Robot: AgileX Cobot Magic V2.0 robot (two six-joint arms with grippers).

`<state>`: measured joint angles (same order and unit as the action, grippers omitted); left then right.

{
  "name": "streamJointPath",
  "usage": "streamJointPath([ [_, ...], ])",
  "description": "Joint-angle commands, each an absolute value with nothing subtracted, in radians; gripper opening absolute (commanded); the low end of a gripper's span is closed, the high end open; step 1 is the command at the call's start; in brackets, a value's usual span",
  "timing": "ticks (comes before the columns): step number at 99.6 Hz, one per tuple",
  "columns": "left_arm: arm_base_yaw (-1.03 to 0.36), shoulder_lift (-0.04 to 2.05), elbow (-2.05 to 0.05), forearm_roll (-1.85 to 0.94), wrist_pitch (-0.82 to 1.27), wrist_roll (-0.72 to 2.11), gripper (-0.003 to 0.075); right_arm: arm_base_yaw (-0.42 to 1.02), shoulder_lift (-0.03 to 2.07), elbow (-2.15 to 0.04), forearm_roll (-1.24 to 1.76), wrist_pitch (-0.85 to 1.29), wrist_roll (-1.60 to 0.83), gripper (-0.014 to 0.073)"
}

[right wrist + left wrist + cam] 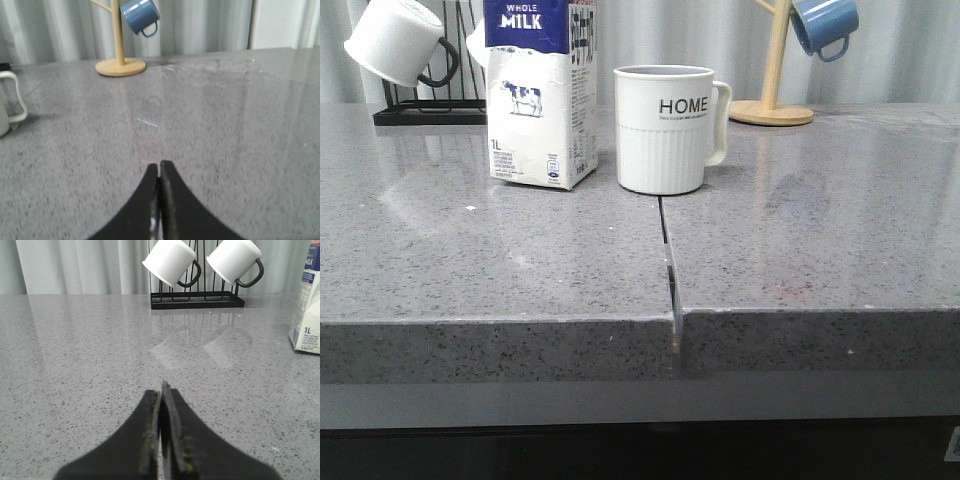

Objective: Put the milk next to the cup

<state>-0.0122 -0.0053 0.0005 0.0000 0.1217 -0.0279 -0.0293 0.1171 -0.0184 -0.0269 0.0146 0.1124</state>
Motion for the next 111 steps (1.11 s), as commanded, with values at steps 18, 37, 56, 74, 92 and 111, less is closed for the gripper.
streamJointPath([
  [18, -0.018, -0.037, 0.043, 0.0, 0.033, -0.033, -0.0021, -0.037, -0.005, 0.009, -0.029, -0.006, 0.108, -0.0069],
  [37, -0.018, -0.037, 0.043, 0.0, 0.033, -0.033, -0.0021, -0.038, -0.03, 0.01, -0.03, -0.007, 0.108, -0.0069],
  [56, -0.018, -0.037, 0.043, 0.0, 0.033, -0.033, -0.0021, -0.038, -0.03, 0.01, -0.03, -0.008, 0.108, -0.0069],
  [74, -0.018, -0.037, 0.043, 0.0, 0.033, -0.033, -0.0021, -0.038, -0.03, 0.01, -0.03, -0.008, 0.108, -0.0069],
  [92, -0.018, -0.037, 0.043, 0.0, 0.033, -0.033, -0.0021, -0.038, -0.03, 0.01, -0.03, -0.008, 0.108, -0.0069],
  [111, -0.018, -0.037, 0.043, 0.0, 0.033, -0.033, -0.0021, -0.038, -0.03, 0.01, -0.03, -0.008, 0.108, -0.0069],
])
